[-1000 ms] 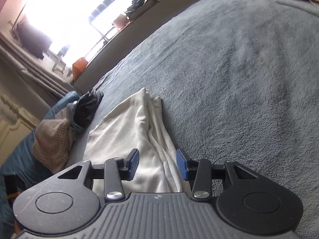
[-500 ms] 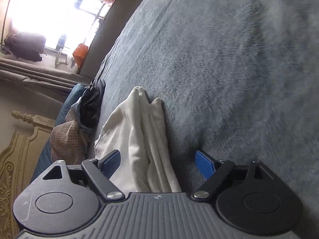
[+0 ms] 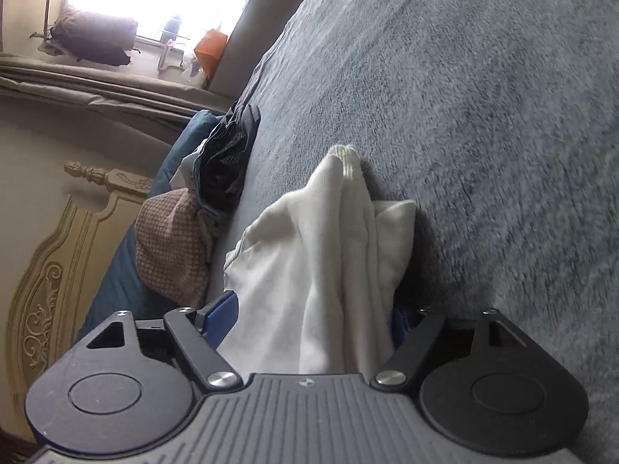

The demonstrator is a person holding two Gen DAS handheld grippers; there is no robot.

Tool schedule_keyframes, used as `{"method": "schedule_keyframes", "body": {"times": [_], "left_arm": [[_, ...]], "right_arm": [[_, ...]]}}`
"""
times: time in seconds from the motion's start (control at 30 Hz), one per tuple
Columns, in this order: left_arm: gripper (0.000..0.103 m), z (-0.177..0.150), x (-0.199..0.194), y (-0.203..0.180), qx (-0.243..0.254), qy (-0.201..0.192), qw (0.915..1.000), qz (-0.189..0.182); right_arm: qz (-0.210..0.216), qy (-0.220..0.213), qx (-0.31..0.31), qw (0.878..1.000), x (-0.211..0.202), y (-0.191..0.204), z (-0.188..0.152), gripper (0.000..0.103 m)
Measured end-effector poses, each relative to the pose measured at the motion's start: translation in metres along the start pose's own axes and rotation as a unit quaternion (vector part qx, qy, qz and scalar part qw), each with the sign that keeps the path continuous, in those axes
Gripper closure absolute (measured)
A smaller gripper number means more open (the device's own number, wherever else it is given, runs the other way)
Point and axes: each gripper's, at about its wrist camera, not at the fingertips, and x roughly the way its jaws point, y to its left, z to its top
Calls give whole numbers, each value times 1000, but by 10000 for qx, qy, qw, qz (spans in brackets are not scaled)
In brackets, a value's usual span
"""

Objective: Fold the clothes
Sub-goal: 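Grasp the sweatshirt hem end with both grippers and roll it over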

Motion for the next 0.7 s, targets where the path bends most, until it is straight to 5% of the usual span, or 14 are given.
{"method": "schedule_keyframes", "body": {"times": [0.2,0.3,0.5,0.7], "left_arm": [[24,14,18,-4,20,111,9999,16],[27,16,26,-11,126,37,9998,171],[59,15,25,-16,187,-140,9987,461],[77,11,10,-22,229,-292,9986,379]], "right_arm": [[-51,235,-138,9996,8,-4,5,38],[-194,280,-309,9989,24,-1,15,59],[-668,158,-875,9938,23,21,7,81],[-1072,-94,-1587,9815,10,61,-9,84]]}}
